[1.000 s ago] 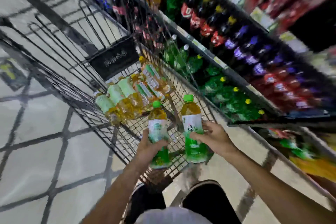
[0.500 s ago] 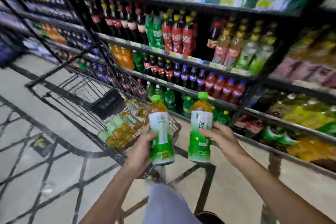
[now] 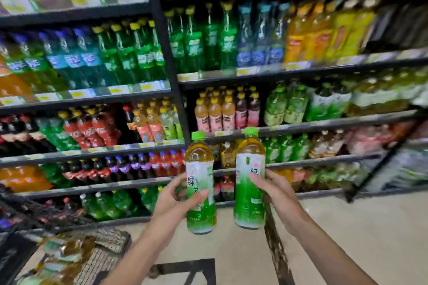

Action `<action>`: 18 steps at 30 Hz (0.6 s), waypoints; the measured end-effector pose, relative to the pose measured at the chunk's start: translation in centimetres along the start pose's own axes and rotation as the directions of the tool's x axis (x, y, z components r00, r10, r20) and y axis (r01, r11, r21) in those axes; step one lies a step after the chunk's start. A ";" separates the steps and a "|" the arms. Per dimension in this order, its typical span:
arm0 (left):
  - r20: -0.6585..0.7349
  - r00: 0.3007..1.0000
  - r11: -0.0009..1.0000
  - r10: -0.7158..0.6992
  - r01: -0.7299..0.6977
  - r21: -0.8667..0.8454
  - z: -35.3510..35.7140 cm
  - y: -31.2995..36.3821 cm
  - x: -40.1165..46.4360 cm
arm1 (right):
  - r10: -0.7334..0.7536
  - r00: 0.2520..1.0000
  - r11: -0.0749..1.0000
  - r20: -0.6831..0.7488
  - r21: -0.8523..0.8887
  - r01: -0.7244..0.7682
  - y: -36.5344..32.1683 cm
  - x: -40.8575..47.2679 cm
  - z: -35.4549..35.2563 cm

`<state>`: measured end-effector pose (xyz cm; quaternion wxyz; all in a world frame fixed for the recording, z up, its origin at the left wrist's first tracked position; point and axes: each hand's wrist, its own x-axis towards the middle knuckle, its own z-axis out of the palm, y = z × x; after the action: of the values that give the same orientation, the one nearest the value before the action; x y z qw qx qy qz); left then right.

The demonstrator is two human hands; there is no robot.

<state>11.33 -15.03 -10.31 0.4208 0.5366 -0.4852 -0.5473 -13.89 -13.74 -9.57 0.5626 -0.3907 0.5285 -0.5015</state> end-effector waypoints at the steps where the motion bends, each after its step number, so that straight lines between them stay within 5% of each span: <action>1: 0.032 0.999 0.999 0.034 -0.034 0.006 1.4 0.9 0.9 | -0.030 0.999 1.000 -0.027 -0.001 0.030 -1.1 0.1 -1.1; 8: 0.175 0.960 0.975 0.219 -0.224 0.008 8.2 7.6 9.4 | -0.223 0.965 0.973 -0.138 -0.086 0.212 -9.1 3.8 -7.0; 18: 0.171 0.826 0.843 0.537 -0.530 -0.087 12.3 23.7 20.0 | -0.529 0.845 0.835 -0.079 -0.226 0.501 -24.3 13.6 -9.0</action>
<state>-3.74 -37.86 8.79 0.5186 0.3178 -0.6434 -0.4649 -27.24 -30.92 10.05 0.3272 -0.5365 0.4880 -0.6057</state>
